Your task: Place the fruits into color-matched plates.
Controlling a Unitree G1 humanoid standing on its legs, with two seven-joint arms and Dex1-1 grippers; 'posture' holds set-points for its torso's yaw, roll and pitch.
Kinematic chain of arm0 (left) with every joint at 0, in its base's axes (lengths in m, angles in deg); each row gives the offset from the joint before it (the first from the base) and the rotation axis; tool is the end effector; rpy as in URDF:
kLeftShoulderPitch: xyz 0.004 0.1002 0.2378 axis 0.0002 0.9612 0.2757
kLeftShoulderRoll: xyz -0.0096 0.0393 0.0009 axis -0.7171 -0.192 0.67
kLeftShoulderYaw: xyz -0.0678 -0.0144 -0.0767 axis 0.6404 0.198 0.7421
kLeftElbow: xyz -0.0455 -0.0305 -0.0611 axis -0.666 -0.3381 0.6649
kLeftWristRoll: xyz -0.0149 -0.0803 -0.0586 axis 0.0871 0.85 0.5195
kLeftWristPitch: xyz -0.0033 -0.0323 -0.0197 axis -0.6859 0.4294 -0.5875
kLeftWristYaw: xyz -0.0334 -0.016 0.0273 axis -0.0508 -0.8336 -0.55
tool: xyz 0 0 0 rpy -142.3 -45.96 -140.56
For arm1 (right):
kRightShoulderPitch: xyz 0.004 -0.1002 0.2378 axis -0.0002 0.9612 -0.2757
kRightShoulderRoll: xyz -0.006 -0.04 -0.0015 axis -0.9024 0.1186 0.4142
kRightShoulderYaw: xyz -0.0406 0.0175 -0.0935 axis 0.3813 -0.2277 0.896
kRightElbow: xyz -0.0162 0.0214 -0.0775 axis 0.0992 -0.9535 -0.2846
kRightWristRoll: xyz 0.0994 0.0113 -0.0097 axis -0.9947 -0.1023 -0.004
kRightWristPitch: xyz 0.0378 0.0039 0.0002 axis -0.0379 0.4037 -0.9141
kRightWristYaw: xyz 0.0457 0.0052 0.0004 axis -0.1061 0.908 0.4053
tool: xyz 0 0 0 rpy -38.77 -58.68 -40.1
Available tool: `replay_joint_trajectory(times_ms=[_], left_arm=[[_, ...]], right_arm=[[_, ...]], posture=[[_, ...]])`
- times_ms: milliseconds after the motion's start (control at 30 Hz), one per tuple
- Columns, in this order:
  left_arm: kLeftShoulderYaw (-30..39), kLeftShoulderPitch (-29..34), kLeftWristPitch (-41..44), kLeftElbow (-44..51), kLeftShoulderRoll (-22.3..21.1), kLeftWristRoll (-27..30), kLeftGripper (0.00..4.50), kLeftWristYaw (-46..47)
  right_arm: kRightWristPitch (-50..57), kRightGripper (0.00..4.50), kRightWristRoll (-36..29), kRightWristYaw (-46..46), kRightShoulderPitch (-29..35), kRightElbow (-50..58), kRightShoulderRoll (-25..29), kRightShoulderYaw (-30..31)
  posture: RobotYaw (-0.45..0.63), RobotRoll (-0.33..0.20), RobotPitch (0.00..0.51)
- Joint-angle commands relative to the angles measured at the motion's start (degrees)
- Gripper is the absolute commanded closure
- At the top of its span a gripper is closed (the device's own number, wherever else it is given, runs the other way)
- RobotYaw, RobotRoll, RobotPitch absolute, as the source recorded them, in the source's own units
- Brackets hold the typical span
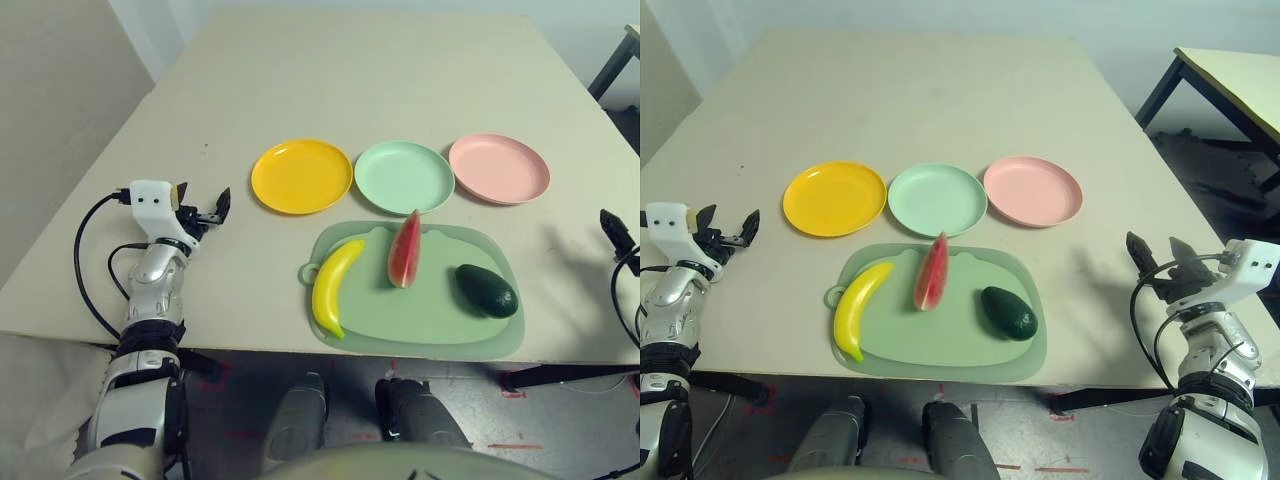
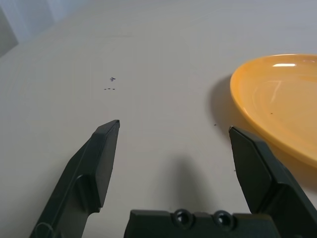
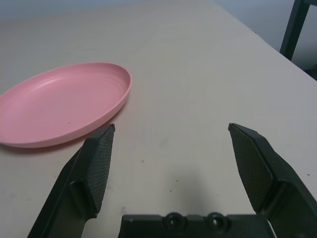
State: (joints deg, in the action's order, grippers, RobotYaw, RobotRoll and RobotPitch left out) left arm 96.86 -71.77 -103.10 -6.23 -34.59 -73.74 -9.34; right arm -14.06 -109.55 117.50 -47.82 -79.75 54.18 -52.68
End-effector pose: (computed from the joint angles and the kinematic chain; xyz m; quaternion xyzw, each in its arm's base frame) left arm 0.2718 0.2995 0.0814 0.0726 -0.0409 -0.0169 0.9964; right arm 0.1935 -0.4092 0.0871 0.0315 -0.0531 -0.0147 0.9980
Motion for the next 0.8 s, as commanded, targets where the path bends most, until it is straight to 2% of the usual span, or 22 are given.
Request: replay_joint_trajectory(times_ms=[33,200,400,467,500,567,667,800], left_arm=[[-0.66,-2.00,-0.52,-3.13,-0.12,-0.87,0.00,-0.47],[-1.27,-5.04,-1.12,-5.42,-0.19,-1.52,0.00,-1.00],[-1.10,-5.16,-0.39,-4.50,0.46,-0.82,0.00,-1.62],[-0.62,-5.22,0.23,-4.32,0.38,0.94,0.00,-4.88],[-0.46,-4.96,0.88,-3.17,0.72,2.63,0.00,-7.80],[-0.72,-3.45,5.09,1.88,1.28,9.24,0.00,-20.41],[-4.63,0.57,14.63,13.49,-3.37,15.92,0.00,-39.99],[-7.74,3.51,24.44,23.08,-11.43,21.34,0.00,-57.98]], right_arm=[[-1.07,0.02,-0.63,-1.09,1.18,0.56,-0.60,-0.96],[-1.91,0.02,-0.66,-1.75,1.63,1.08,-1.64,-1.19],[-0.54,0.02,-0.36,-0.82,2.94,2.55,-0.99,-0.67],[0.17,0.02,0.41,-0.74,4.11,4.66,-0.35,0.11],[0.49,0.02,0.68,-0.45,4.62,5.63,0.49,0.27],[1.55,0.02,0.62,-0.83,5.07,8.75,2.38,-0.15],[3.72,0.02,4.39,-0.60,5.80,17.66,8.63,2.76],[3.07,0.02,11.80,8.02,4.16,29.90,19.26,12.64]], posture=[[-0.01,0.000,0.101],[-0.01,0.000,0.101],[-0.05,0.000,0.101],[-0.06,0.000,0.096],[-0.07,0.000,0.093],[-0.05,0.000,0.096],[-0.05,0.000,0.115],[-0.09,0.000,0.129]])
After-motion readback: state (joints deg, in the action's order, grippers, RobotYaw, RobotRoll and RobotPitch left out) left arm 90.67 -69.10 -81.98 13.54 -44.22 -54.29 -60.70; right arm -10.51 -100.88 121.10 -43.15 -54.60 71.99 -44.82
